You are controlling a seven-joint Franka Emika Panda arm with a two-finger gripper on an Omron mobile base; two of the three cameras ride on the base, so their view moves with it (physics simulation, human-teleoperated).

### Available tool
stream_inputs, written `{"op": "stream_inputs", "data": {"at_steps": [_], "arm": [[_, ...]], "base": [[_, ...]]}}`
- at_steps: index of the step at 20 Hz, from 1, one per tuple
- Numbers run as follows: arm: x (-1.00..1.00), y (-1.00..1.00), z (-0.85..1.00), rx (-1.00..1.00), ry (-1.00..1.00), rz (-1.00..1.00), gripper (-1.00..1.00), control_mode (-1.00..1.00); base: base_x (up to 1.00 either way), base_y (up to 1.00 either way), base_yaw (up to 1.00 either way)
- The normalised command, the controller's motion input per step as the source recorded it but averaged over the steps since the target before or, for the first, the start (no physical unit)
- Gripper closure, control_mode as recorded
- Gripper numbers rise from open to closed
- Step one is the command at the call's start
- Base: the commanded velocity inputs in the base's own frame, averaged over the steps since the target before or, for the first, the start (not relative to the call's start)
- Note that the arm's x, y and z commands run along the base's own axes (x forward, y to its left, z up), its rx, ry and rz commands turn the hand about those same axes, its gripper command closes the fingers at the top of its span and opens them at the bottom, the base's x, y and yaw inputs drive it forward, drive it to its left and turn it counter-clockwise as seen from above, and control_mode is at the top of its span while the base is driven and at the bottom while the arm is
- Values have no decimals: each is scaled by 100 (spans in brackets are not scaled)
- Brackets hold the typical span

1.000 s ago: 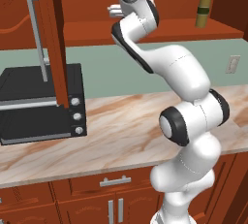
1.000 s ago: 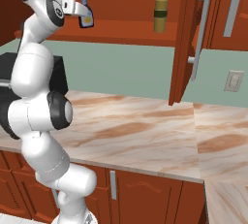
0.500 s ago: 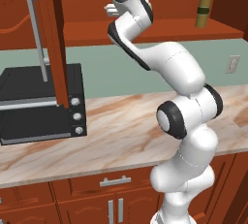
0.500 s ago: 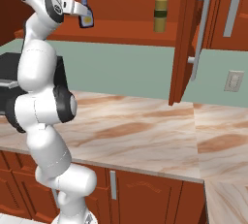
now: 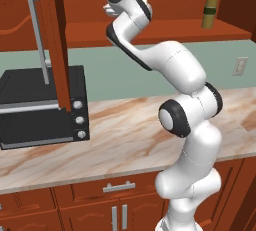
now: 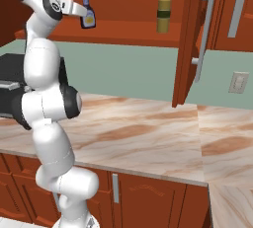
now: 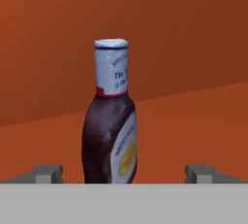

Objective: Move the condiment bottle and oil and vinegar bottle from the cabinet to the dining counter.

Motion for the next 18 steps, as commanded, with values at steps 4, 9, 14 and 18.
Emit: {"op": "stream_inputs", "data": {"at_steps": [4,9,14,18], "arm": [[26,0,-6,3,3,-5,-100,-100],[27,0,-4,2,3,-4,-100,-100],[22,-1,0,0,0,-4,-100,-100],[16,-11,-3,0,0,-3,-100,-100]], "base": [[0,0,0],[0,0,0],[0,0,0],[0,0,0]]}}
